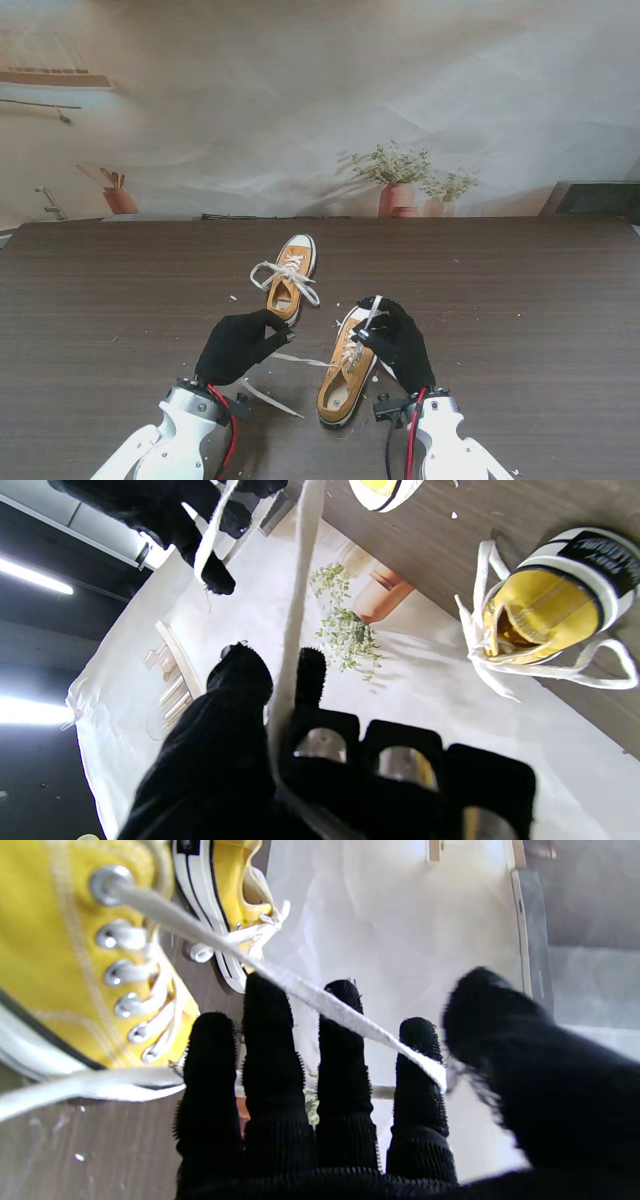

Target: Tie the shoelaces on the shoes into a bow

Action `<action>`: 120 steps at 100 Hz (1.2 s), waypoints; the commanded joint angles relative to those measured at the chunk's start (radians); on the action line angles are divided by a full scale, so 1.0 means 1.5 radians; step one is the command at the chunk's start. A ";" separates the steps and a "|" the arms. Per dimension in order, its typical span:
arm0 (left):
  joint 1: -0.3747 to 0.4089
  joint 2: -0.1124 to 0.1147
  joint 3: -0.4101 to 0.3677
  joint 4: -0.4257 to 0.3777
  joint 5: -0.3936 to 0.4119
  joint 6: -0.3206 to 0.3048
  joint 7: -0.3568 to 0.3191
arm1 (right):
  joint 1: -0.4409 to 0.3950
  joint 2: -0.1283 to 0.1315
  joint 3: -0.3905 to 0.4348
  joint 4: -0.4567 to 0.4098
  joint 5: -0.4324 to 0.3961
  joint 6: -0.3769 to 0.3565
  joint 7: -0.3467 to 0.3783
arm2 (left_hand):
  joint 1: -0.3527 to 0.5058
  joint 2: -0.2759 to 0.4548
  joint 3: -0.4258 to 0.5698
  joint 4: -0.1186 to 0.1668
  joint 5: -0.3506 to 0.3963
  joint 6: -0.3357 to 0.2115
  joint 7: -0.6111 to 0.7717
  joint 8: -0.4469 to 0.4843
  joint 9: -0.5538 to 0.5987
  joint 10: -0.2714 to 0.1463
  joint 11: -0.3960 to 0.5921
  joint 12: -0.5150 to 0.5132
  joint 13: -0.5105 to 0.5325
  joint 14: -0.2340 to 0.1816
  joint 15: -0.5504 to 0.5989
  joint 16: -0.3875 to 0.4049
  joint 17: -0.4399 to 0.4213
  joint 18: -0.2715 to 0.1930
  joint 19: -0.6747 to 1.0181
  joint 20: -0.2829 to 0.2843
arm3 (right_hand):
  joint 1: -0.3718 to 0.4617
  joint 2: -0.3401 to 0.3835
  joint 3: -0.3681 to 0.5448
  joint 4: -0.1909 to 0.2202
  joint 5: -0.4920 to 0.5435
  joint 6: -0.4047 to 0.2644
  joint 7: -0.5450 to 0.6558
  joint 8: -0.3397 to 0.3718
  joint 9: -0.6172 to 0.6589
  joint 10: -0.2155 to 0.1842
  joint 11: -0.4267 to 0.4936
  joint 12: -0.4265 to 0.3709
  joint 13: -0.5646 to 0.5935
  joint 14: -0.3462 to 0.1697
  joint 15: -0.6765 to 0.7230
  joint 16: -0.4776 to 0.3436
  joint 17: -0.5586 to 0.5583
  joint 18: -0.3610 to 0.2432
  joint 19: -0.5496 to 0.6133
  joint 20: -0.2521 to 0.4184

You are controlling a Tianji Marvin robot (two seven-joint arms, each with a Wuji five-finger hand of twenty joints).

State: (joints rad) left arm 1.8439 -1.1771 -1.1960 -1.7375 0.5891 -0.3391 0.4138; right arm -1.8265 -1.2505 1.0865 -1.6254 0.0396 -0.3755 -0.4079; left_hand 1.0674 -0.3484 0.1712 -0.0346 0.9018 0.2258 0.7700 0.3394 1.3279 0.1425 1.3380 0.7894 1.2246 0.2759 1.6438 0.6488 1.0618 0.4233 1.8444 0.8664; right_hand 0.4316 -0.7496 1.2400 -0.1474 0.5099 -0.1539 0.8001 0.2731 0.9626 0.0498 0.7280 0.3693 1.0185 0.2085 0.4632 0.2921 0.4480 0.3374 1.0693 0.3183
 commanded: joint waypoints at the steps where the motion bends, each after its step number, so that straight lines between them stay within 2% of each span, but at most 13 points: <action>1: -0.015 0.005 -0.006 -0.021 -0.002 -0.001 -0.020 | -0.007 -0.002 0.002 -0.022 0.008 0.016 0.019 | 0.015 0.025 -0.017 0.007 -0.019 -0.061 0.006 -0.012 0.025 0.014 0.029 0.008 0.029 0.008 0.038 0.010 0.026 -0.154 0.166 -0.007 | 0.034 -0.022 0.023 -0.053 0.027 0.007 -0.009 0.014 0.047 0.003 0.020 -0.011 0.054 -0.016 0.036 0.027 0.039 0.000 0.041 -0.004; 18: -0.043 0.006 -0.004 -0.028 -0.008 0.000 -0.035 | -0.014 0.002 0.005 -0.039 0.039 0.033 0.044 | 0.015 0.027 -0.019 0.007 -0.020 -0.063 0.007 -0.012 0.025 0.014 0.029 0.008 0.029 0.007 0.036 0.009 0.026 -0.153 0.166 -0.010 | 0.066 -0.030 0.018 -0.092 0.058 0.029 -0.018 0.014 0.106 0.006 0.092 -0.002 0.133 -0.013 0.125 0.075 0.120 0.044 0.115 0.042; 28: -0.056 0.005 0.001 -0.030 -0.012 0.001 -0.038 | -0.018 0.005 0.006 -0.050 0.060 0.046 0.064 | 0.014 0.027 -0.021 0.007 -0.019 -0.063 0.007 -0.011 0.025 0.013 0.029 0.008 0.029 0.007 0.036 0.009 0.026 -0.153 0.166 -0.011 | 0.085 -0.029 0.021 -0.092 0.074 0.052 -0.023 0.013 0.128 -0.002 0.169 0.043 0.172 -0.010 0.217 0.102 0.162 0.083 0.159 0.138; 35: -0.063 0.006 0.003 -0.033 -0.011 0.000 -0.043 | -0.018 0.007 0.006 -0.052 0.060 0.054 0.069 | 0.013 0.029 -0.022 0.007 -0.020 -0.065 0.008 -0.011 0.025 0.013 0.029 0.008 0.029 0.007 0.036 0.009 0.026 -0.153 0.166 -0.011 | 0.087 -0.034 0.038 -0.088 0.094 0.045 -0.018 0.015 0.138 -0.023 0.272 0.120 0.192 -0.027 0.344 0.125 0.193 0.089 0.223 0.214; 42: -0.070 0.007 0.004 -0.035 -0.012 -0.004 -0.048 | -0.013 0.008 0.004 -0.049 0.052 0.057 0.073 | 0.012 0.031 -0.023 0.007 -0.021 -0.065 0.008 -0.011 0.025 0.012 0.028 0.008 0.029 0.007 0.036 0.009 0.026 -0.152 0.166 -0.012 | 0.069 -0.005 0.047 -0.068 0.110 0.037 -0.014 0.014 0.132 -0.010 0.333 0.180 0.185 -0.040 0.454 0.145 0.213 0.083 0.282 0.261; 47: -0.076 0.007 0.004 -0.037 -0.013 -0.007 -0.052 | -0.007 0.008 0.001 -0.045 0.044 0.058 0.070 | 0.012 0.032 -0.024 0.007 -0.021 -0.067 0.008 -0.011 0.025 0.011 0.028 0.008 0.029 0.007 0.036 0.009 0.026 -0.152 0.166 -0.012 | 0.067 0.013 0.038 -0.066 0.129 0.030 0.045 -0.072 0.134 0.000 0.359 0.214 0.186 -0.043 0.525 0.127 0.237 0.082 0.321 0.294; 54: -0.085 0.008 0.006 -0.037 -0.015 -0.012 -0.058 | 0.005 0.007 -0.004 -0.033 0.028 0.058 0.067 | 0.011 0.034 -0.026 0.006 -0.021 -0.067 0.009 -0.010 0.025 0.010 0.028 0.007 0.029 0.007 0.036 0.009 0.025 -0.152 0.166 -0.013 | 0.079 0.018 0.013 -0.104 0.155 0.019 0.135 -0.134 0.142 -0.003 0.372 0.254 0.191 -0.051 0.571 0.121 0.268 0.077 0.364 0.307; 60: -0.095 0.008 0.008 -0.036 -0.017 -0.016 -0.062 | 0.017 0.003 -0.011 -0.021 0.023 0.058 0.058 | 0.010 0.036 -0.027 0.005 -0.021 -0.068 0.010 -0.010 0.025 0.009 0.028 0.008 0.029 0.007 0.036 0.009 0.025 -0.152 0.166 -0.013 | 0.082 0.021 0.004 -0.112 0.203 0.009 0.191 -0.147 0.160 -0.005 0.378 0.268 0.193 -0.052 0.607 0.131 0.307 0.086 0.395 0.312; 87: -0.150 0.006 0.031 -0.020 -0.047 -0.039 -0.085 | 0.060 -0.003 -0.033 0.021 0.034 0.042 0.060 | 0.009 0.040 -0.032 0.004 -0.022 -0.072 0.012 -0.009 0.024 0.003 0.027 0.008 0.029 0.006 0.035 0.008 0.025 -0.152 0.166 -0.015 | 0.029 0.051 0.002 -0.118 0.212 0.037 0.150 -0.152 0.194 -0.014 0.382 0.284 0.192 -0.040 0.641 0.152 0.335 0.108 0.417 0.308; 93: -0.166 0.005 0.039 -0.014 -0.064 -0.044 -0.094 | 0.064 0.001 -0.033 0.025 0.035 0.035 0.077 | 0.009 0.040 -0.032 0.004 -0.023 -0.072 0.012 -0.009 0.024 0.003 0.027 0.008 0.029 0.006 0.034 0.008 0.026 -0.152 0.166 -0.015 | -0.037 0.074 0.017 -0.098 0.202 0.057 0.076 -0.146 0.179 -0.007 0.374 0.295 0.192 -0.032 0.623 0.146 0.317 0.111 0.412 0.311; 99: -0.182 0.005 0.049 -0.009 -0.081 -0.047 -0.107 | 0.068 0.007 -0.032 0.028 0.039 0.027 0.099 | 0.009 0.041 -0.033 0.005 -0.024 -0.073 0.012 -0.009 0.024 0.003 0.027 0.008 0.029 0.005 0.034 0.008 0.026 -0.152 0.166 -0.015 | -0.089 0.124 -0.013 -0.019 0.182 0.078 -0.018 -0.056 0.153 0.008 0.368 0.304 0.186 -0.013 0.598 0.126 0.285 0.117 0.399 0.335; 101: -0.188 0.005 0.052 -0.007 -0.085 -0.048 -0.110 | 0.068 0.009 -0.032 0.028 0.040 0.025 0.108 | 0.008 0.041 -0.034 0.004 -0.024 -0.073 0.012 -0.009 0.024 0.003 0.027 0.008 0.029 0.005 0.034 0.008 0.025 -0.152 0.166 -0.015 | -0.099 0.123 -0.024 -0.009 0.166 0.080 -0.039 -0.030 0.143 0.011 0.366 0.306 0.178 -0.010 0.594 0.125 0.275 0.116 0.396 0.339; 120: -0.245 -0.001 0.099 0.015 -0.121 -0.053 -0.124 | 0.076 0.024 -0.028 0.041 0.006 0.008 0.147 | 0.008 0.043 -0.036 0.005 -0.024 -0.076 0.012 -0.009 0.024 0.001 0.027 0.009 0.029 0.005 0.034 0.008 0.025 -0.152 0.166 -0.015 | -0.148 0.064 -0.067 -0.025 0.077 0.093 -0.062 -0.016 0.092 0.005 0.377 0.319 0.131 -0.012 0.588 0.132 0.233 0.097 0.390 0.349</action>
State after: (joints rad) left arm 1.5012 -1.1644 -1.0598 -1.7086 0.4185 -0.4139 0.2486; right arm -1.7192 -1.2268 1.0414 -1.5733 0.0663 -0.3551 -0.1949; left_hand 1.0660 -0.3217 0.1489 -0.0345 0.8789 0.2255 0.7799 0.3394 1.3279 0.1393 1.3380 0.7894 1.2247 0.2746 1.6437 0.6488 1.0619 0.4233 1.8444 0.8521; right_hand 0.2587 -0.6236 1.1752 -0.1851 0.6639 -0.0132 0.7093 0.2274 1.1189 0.0692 1.2674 0.8272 1.2262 0.1960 1.3466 0.4930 0.8020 0.5004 1.6406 0.8265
